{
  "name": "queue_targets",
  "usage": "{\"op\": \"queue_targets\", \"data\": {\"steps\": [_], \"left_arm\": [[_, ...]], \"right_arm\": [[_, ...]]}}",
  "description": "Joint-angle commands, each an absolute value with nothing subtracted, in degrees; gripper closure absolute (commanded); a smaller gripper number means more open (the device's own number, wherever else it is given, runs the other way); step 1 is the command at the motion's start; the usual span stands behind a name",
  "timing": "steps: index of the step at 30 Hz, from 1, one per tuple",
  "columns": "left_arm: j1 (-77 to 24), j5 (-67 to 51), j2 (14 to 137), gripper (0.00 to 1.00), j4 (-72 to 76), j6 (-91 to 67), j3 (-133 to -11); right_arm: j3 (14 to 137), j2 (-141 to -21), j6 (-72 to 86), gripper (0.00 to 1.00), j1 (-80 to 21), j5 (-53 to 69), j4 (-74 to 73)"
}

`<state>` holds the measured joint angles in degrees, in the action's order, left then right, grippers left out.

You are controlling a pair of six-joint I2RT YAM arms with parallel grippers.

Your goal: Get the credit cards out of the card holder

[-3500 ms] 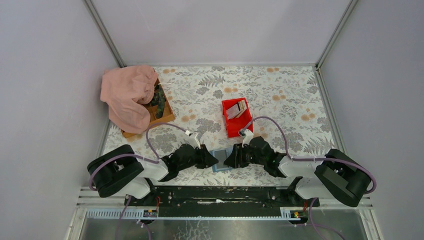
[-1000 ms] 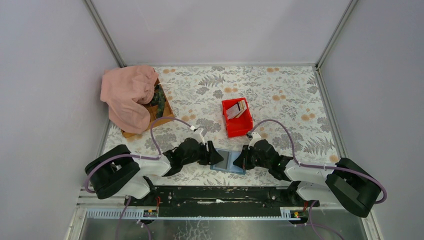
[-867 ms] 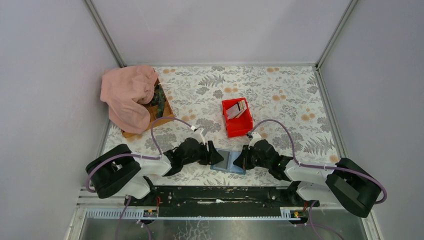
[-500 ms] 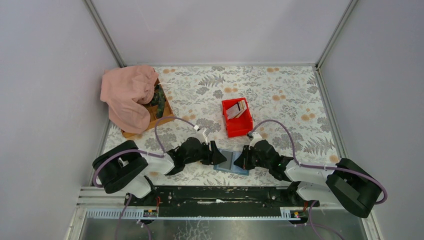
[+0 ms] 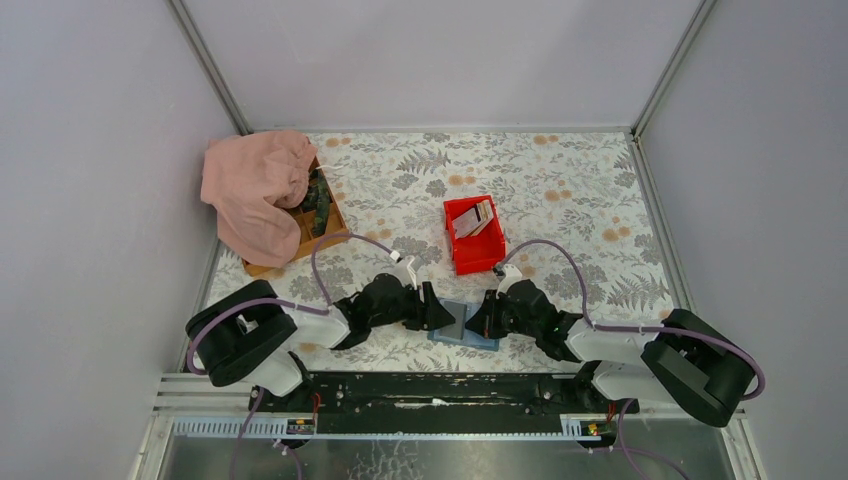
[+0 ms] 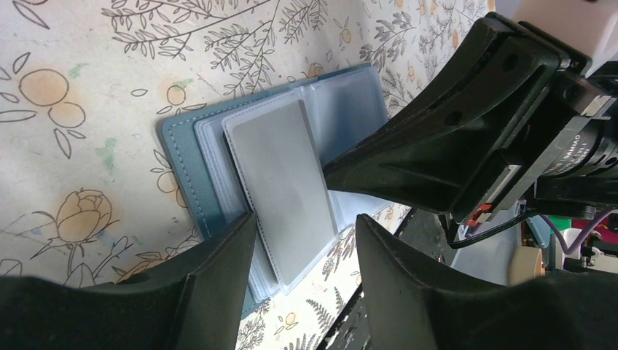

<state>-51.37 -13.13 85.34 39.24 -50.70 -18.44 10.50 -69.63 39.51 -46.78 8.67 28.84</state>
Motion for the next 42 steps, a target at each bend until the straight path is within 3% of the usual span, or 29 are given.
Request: {"op": "queue_targets", "data": {"steps": [1, 15, 32, 42], "left_arm": [[-51.8, -15.2, 85.4, 0.4, 40.4, -51.0, -20.3], [-52.0, -15.4, 84.6, 0.41, 38.9, -50.9, -21.6], [-54.0, -15.6, 85.8, 0.41, 38.7, -51.1, -25.0], [-56.4, -15.2, 88.3, 0.42, 38.8, -51.3, -27.8]], "right_arm": [[9.8, -70.6, 39.0, 1.0, -46.6, 8.3, 28.6], [9.9, -67.5, 39.0, 1.0, -46.6, 7.0, 25.5], [12.4, -39.0, 38.6, 1.0, -46.6, -4.1, -0.4], [11.6, -39.4, 39.1, 1.0, -46.6, -3.8, -2.3]]}}
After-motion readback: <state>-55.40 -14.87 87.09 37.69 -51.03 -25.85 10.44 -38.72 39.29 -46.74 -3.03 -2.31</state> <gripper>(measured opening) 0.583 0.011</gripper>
